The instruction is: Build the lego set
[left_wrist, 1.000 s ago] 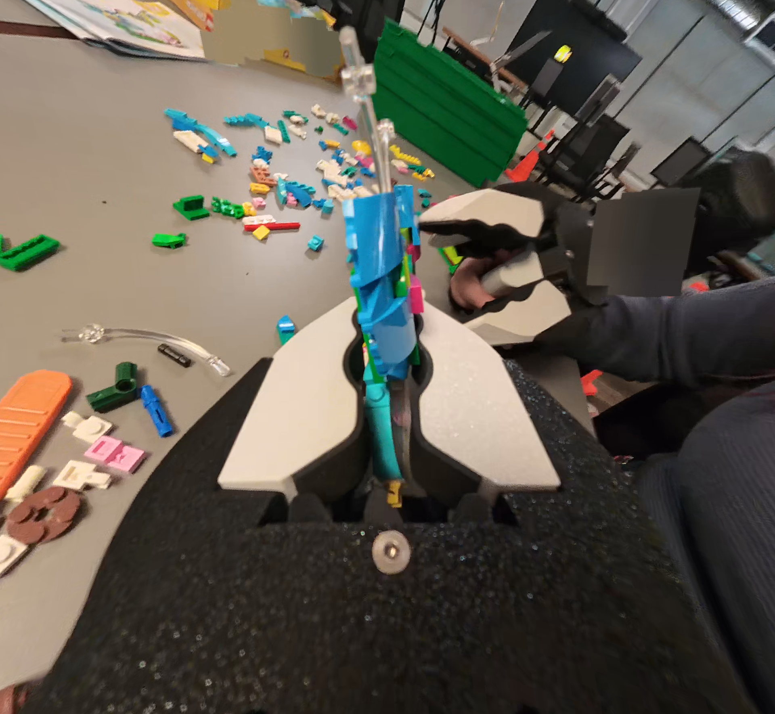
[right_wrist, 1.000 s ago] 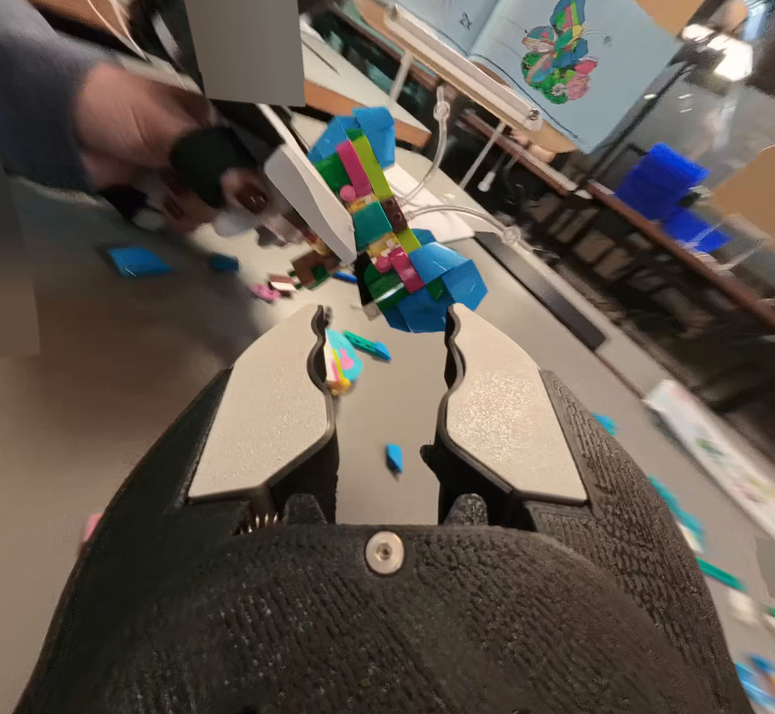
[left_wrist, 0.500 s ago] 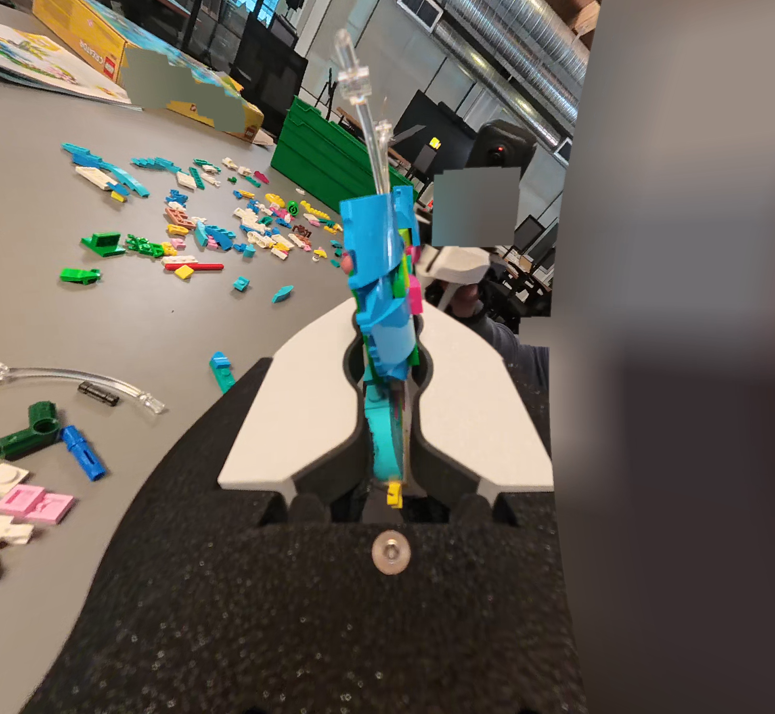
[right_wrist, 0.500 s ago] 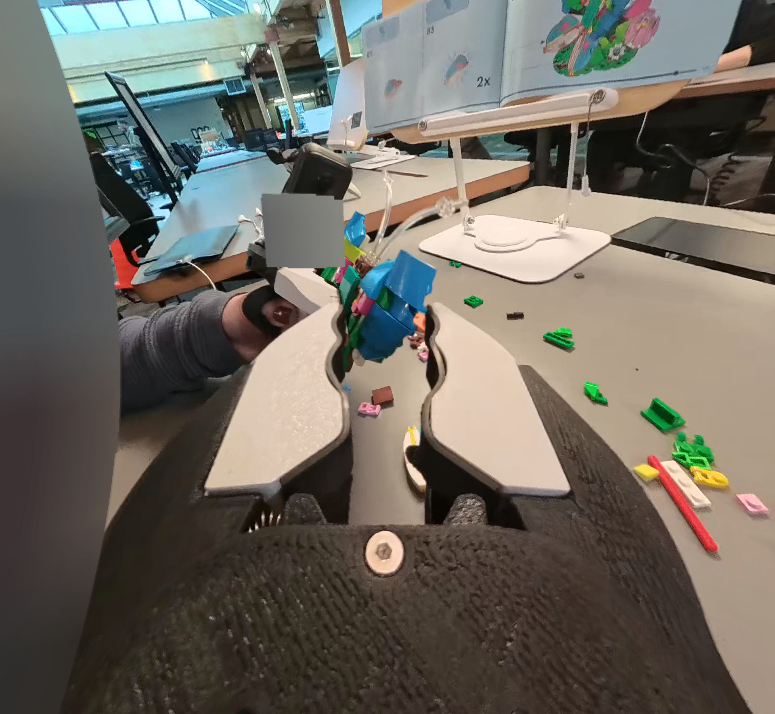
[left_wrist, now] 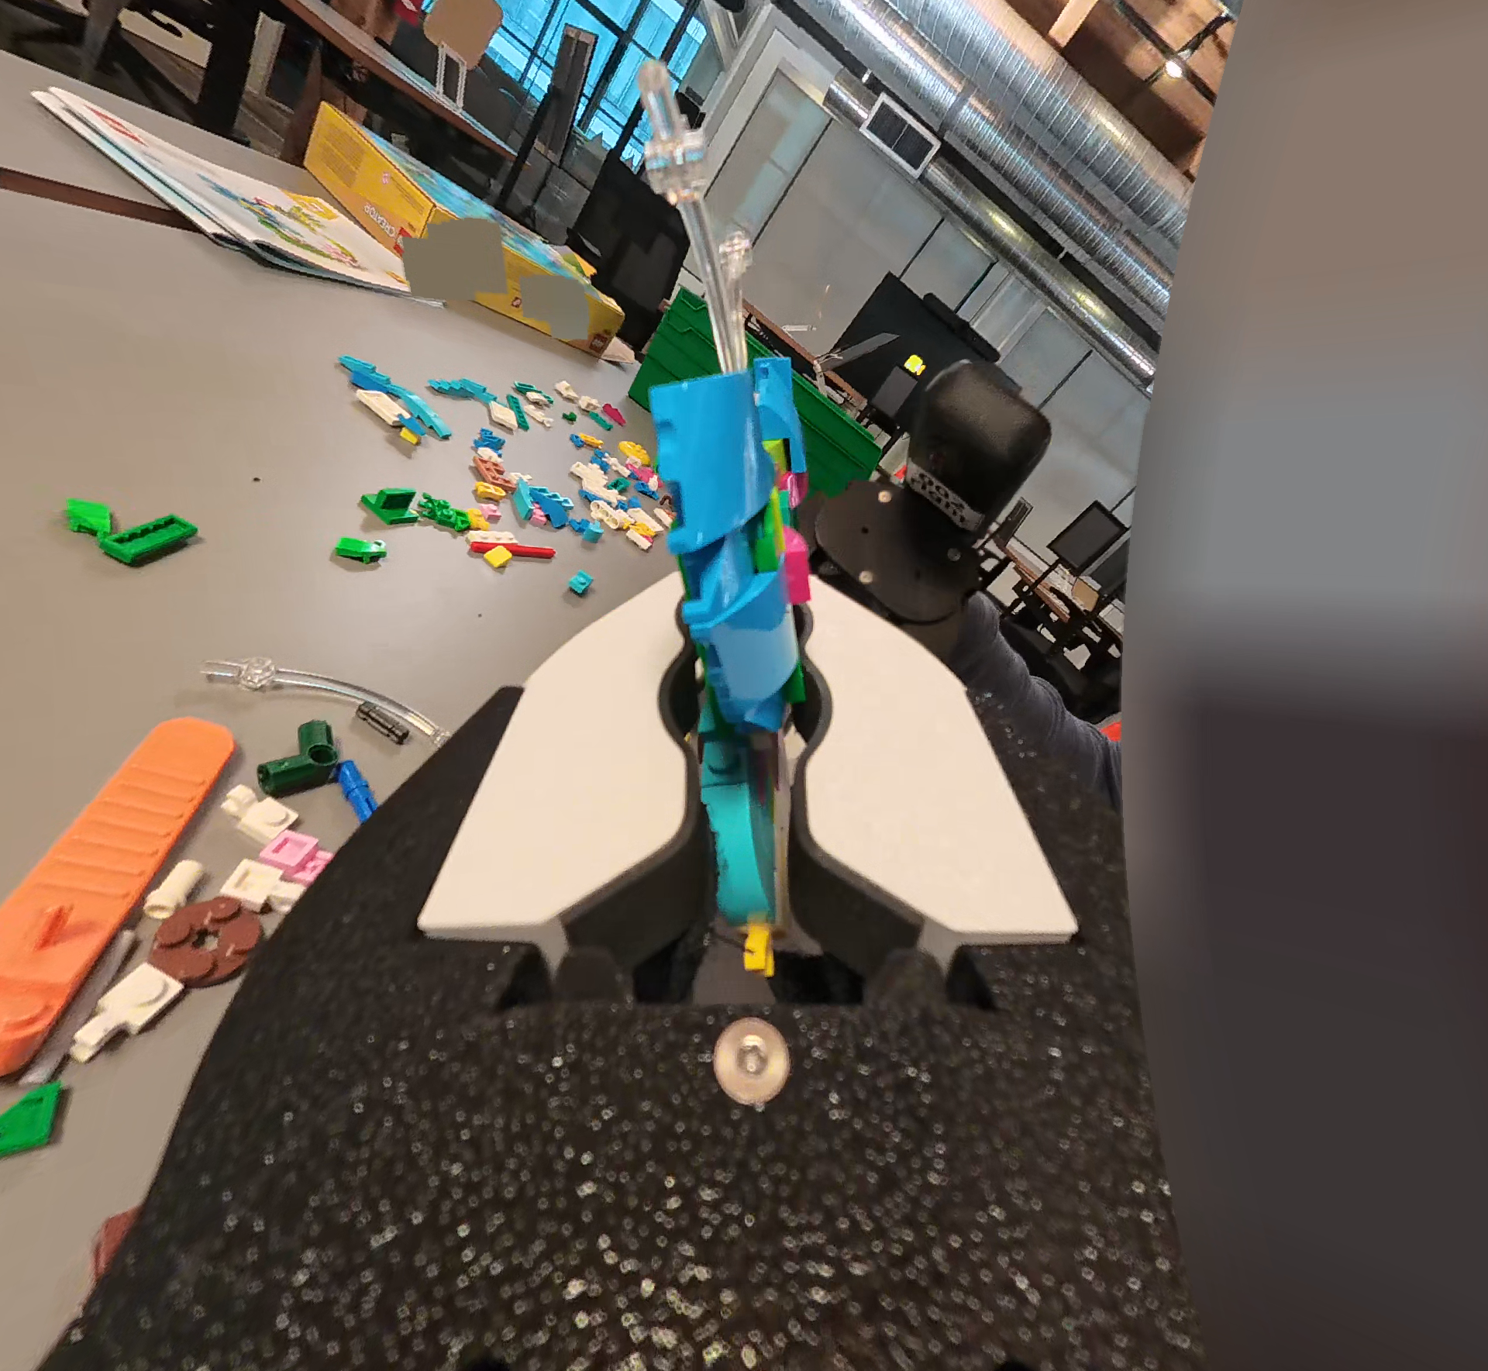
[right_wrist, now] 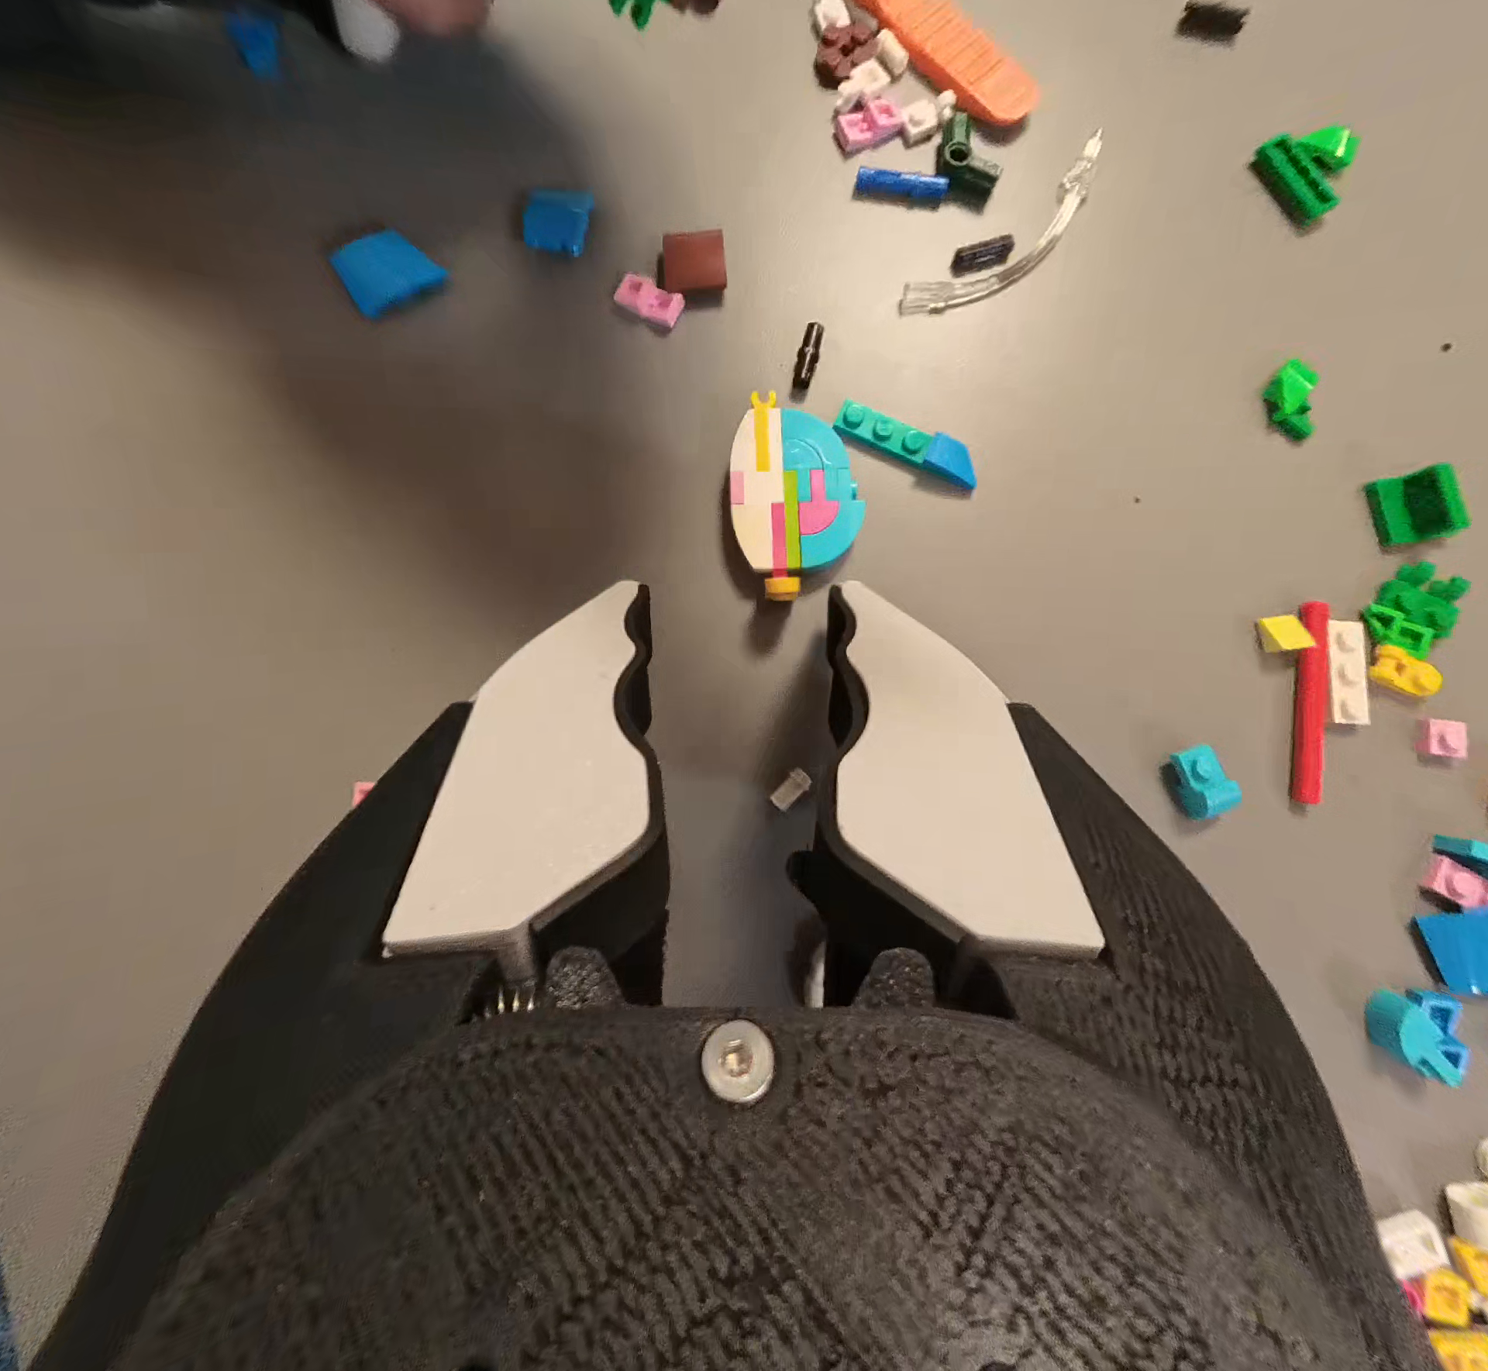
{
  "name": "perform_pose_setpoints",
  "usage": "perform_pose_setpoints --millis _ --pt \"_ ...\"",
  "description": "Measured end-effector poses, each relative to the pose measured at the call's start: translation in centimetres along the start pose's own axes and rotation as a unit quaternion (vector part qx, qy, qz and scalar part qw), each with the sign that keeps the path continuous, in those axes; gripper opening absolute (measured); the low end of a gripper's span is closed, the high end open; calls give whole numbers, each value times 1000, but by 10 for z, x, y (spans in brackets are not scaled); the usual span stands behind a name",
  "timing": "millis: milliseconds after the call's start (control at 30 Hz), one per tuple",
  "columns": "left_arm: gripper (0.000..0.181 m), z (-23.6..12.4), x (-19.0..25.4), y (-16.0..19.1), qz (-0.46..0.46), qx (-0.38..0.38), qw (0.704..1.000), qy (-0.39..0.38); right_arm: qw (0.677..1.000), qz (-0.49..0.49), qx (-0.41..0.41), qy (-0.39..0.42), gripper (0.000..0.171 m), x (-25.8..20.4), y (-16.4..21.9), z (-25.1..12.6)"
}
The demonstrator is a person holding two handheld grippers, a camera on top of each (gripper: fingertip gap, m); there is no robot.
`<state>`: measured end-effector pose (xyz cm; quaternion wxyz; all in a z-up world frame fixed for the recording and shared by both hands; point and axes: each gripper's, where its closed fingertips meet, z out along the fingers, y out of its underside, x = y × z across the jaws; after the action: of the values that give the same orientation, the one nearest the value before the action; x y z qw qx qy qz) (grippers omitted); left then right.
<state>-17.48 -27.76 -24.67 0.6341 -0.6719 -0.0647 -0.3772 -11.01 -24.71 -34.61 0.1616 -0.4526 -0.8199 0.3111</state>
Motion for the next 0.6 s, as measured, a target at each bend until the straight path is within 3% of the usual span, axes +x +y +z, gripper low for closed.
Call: perform_pose_setpoints --millis 167,333,467,600 --pt "19 -3 -1 -4 1 11 1000 -1 993 -18 18 -117 39 -43 -11 -1" --pt "19 -5 -4 -6 -23 23 999 8 996 -61 58 -32 37 -14 -24 -10" --pt "19 -8 -4 -9 -27 31 999 9 989 -139 44 -36 36 -17 -25 0" --pt "19 -13 -7 -14 -37 46 998 6 981 -188 30 -28 21 -20 -30 9"
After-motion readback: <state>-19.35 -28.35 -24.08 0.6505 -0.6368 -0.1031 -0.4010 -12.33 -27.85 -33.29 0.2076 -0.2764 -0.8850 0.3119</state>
